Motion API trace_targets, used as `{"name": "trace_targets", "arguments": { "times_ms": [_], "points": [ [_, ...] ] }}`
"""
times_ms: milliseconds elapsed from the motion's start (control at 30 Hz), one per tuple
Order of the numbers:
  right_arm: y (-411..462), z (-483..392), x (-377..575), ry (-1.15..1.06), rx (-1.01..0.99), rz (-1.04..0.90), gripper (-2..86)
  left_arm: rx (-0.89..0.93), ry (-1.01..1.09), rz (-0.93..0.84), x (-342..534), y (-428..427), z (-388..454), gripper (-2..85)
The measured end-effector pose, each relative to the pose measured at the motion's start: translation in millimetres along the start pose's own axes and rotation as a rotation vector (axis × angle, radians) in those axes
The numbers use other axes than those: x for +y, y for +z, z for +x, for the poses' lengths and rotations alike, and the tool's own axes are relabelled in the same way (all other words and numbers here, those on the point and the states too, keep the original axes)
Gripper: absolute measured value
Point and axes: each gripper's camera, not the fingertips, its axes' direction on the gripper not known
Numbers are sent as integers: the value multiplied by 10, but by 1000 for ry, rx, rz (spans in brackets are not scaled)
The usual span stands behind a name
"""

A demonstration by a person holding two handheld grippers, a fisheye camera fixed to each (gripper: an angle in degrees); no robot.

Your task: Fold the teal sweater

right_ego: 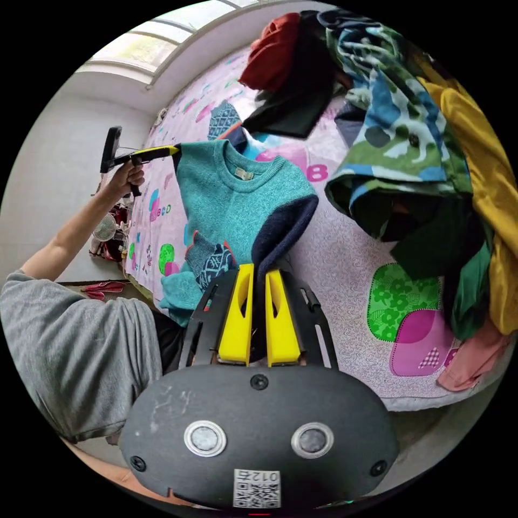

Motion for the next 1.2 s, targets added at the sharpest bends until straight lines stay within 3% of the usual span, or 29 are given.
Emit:
{"name": "trace_targets", "arguments": {
  "times_ms": [167,333,633,733,1000,1200],
  "points": [
    [77,-773,61,-256,70,201,15,-129,-85,307,1041,-1296,150,1],
    [29,-1522,125,-485,57,460,13,-389,-181,639,2376,-2872,662,0],
    [426,-2577,909,-729,25,829,-5,-859,-219,1013,4207,-4486,1919,-1],
    [881,-2756,1121,-747,23,815,-7,-807,-204,1101,4775,-4707,1918,-1],
    [2154,-2918,1737,-656,116,822,-9,-778,-259,1050,5945,-4893,1398,-1],
    [2300,-2742,2371,-596,108,874,-9,-721,-199,1055,6702,-5142,1355,0]
  ]
}}
